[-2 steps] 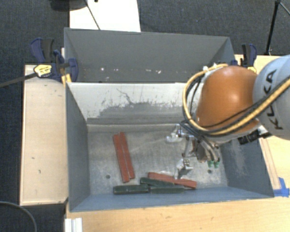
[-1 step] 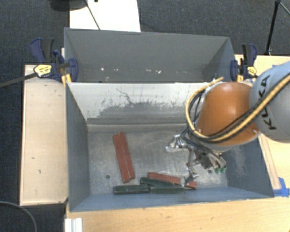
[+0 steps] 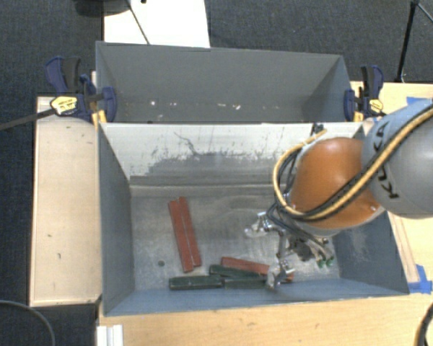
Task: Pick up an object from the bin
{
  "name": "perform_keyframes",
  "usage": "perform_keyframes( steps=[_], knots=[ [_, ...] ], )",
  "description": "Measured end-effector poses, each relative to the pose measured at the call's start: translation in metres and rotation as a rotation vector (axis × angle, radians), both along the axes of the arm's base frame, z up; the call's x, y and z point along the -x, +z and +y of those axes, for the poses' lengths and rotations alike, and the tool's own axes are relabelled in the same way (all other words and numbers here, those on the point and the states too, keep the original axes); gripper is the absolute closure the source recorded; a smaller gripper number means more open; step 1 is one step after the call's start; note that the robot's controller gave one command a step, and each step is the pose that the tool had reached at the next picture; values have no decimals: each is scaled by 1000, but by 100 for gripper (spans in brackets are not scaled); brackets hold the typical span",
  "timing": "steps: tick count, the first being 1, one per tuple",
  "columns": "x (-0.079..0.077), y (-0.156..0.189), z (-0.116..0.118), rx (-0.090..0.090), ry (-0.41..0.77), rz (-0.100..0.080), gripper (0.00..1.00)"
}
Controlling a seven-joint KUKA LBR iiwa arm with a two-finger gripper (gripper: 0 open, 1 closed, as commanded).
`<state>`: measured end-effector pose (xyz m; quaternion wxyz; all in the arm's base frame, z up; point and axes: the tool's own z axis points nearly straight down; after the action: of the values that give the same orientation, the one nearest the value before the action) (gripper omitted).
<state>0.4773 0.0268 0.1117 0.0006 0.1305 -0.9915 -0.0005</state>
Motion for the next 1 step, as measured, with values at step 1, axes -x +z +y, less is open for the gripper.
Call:
perform_keyframes(
  steps=[1],
  knots=[
    [-3,14,-13,0,79,-6,0]
  ],
)
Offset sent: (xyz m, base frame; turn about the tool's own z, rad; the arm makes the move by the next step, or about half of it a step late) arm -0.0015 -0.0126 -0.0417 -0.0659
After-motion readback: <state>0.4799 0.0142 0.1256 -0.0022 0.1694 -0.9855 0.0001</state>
